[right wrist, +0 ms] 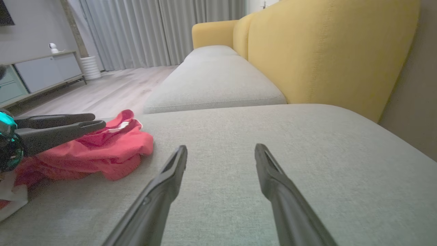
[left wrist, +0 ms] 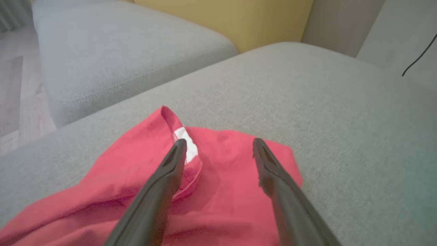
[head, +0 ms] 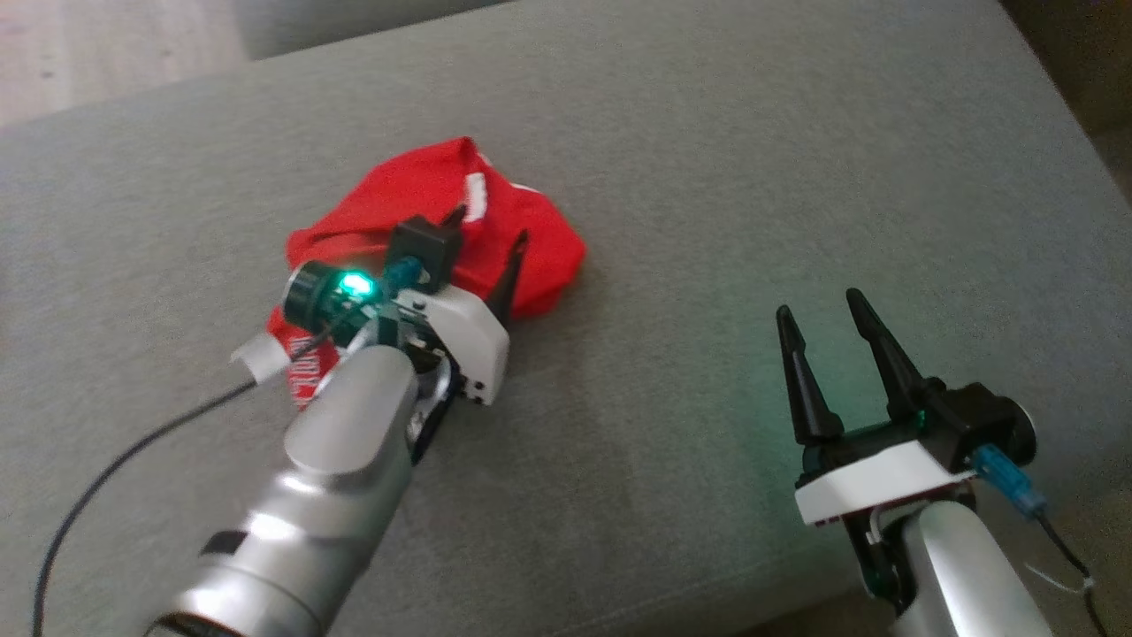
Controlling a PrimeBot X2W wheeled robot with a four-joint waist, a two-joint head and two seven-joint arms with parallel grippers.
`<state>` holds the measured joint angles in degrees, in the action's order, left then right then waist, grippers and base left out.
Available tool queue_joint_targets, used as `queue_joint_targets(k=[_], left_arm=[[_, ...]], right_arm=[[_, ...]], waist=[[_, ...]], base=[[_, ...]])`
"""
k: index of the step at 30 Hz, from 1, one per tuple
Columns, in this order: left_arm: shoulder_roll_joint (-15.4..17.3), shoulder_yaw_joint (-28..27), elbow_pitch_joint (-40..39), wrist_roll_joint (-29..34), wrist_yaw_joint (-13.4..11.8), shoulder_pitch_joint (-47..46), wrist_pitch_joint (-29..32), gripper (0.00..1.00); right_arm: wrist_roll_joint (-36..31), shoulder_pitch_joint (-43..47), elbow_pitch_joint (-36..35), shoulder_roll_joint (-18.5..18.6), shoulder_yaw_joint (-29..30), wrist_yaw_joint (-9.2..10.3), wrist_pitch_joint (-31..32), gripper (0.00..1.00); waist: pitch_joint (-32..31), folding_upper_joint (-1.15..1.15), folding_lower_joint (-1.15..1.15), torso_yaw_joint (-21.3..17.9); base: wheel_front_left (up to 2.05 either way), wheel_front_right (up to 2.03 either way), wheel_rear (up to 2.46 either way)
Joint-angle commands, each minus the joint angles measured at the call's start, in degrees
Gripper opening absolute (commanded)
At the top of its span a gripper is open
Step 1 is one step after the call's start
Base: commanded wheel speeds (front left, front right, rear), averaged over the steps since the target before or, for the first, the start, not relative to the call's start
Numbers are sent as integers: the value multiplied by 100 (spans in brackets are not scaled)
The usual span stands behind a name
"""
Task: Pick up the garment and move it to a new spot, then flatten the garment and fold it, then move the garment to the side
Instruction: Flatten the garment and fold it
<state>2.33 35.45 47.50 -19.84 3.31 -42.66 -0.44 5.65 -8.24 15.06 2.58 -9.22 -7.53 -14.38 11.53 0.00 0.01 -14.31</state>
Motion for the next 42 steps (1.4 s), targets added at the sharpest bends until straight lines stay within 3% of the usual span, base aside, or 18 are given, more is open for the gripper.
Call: queue_joint_targets(k=[1,12,13,14,17,18,19,20,27,35,42], left_arm=[[59,-98,228,-18,-80,-439,107,100],[167,-252,1596,-105,-502,-995,196,100],[167,-269,1664,-125,-525,-1027,191,91],[167,-269,1664,-125,-525,-1027,191,91],[152,-334,1811,-226,-525,-1113,173,43],[146,-354,1849,-261,-526,-1134,160,31],[140,-364,1885,-287,-521,-1153,146,9],[133,-393,1913,-336,-504,-1167,128,0],[90,-382,1791,-430,-390,-1295,-545,0],[57,-186,848,-706,-153,-1091,-1340,0],[106,-219,-379,-937,-384,55,-1444,0]], right_arm=[[61,-261,-160,30,-178,4,-62,100],[150,-189,-145,30,-170,4,-62,100],[157,-181,-144,30,-172,4,-62,100],[157,-181,-144,30,-172,4,-62,100],[184,-181,-143,30,-200,4,-62,100],[190,-184,-143,30,-211,4,-62,100],[195,-187,-141,30,-222,4,-62,100],[200,-190,-140,30,-234,4,-62,100],[175,-112,-115,30,-128,4,-62,100],[-25,200,-40,30,347,4,-62,100],[-90,548,-37,30,568,4,-62,100]], waist=[[191,0,-1,-322],[172,0,-1,-466],[161,0,-1,-460],[161,0,-1,-460],[133,0,-1,-449],[123,0,-1,-448],[114,0,-1,-448],[103,0,-1,-449],[-30,0,-1,-343],[-533,0,-1,251],[-1016,0,-1,806]], base=[[0,0,0],[0,0,0],[0,0,0],[0,0,0],[0,0,0],[0,0,0],[0,0,0],[0,0,0],[0,0,0],[0,0,0],[0,0,0]])
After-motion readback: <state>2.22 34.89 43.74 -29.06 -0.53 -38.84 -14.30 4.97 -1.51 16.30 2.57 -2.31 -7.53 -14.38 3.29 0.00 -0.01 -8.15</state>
